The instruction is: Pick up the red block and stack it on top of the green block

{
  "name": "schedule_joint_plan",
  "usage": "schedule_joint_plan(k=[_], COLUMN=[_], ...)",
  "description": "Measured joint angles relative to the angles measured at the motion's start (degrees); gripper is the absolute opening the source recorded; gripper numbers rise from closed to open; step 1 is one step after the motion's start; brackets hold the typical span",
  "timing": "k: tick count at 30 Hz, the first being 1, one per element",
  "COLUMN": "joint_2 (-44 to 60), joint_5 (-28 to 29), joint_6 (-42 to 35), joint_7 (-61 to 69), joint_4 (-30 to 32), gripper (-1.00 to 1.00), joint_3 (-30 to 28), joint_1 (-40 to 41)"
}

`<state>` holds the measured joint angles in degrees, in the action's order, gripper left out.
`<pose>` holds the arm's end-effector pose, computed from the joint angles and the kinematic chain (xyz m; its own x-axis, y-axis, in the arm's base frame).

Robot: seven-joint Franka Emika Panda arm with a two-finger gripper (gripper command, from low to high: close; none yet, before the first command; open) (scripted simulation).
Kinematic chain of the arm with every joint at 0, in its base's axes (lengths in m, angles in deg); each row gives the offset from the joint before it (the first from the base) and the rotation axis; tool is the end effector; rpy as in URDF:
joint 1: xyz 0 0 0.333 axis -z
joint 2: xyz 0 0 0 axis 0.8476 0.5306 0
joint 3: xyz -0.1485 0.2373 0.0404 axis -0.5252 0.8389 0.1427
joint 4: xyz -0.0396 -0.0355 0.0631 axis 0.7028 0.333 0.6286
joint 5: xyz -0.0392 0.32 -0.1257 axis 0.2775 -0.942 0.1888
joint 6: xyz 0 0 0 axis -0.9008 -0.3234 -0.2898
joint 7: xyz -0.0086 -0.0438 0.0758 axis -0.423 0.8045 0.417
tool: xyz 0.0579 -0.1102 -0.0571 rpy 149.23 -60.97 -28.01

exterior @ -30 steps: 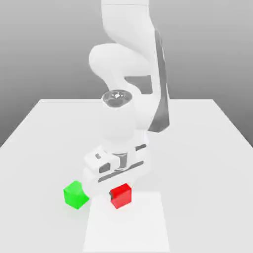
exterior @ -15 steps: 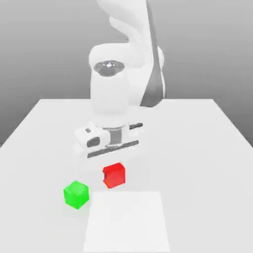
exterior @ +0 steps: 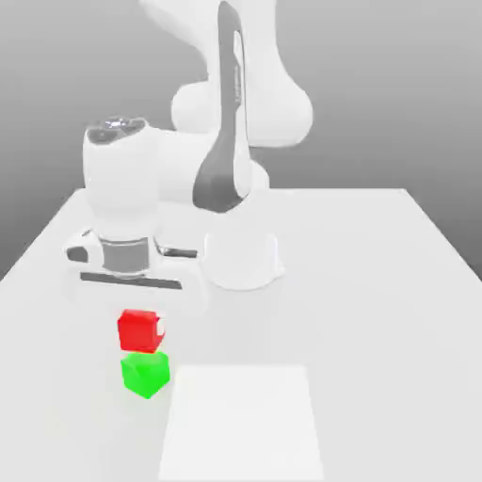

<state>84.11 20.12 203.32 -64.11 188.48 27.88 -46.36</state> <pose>0.3133 -0.1377 0.1690 0.5701 -0.8216 -0.0012 -0.8216 -0.5701 -0.0021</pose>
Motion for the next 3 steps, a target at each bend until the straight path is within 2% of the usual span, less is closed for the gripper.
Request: schedule_joint_plan(k=[3], joint_2=[0.0], joint_5=[0.0], joint_6=[0.0], joint_7=[0.0], joint_4=[0.0], gripper=[1.0], joint_3=[0.0], joint_1=[0.0])
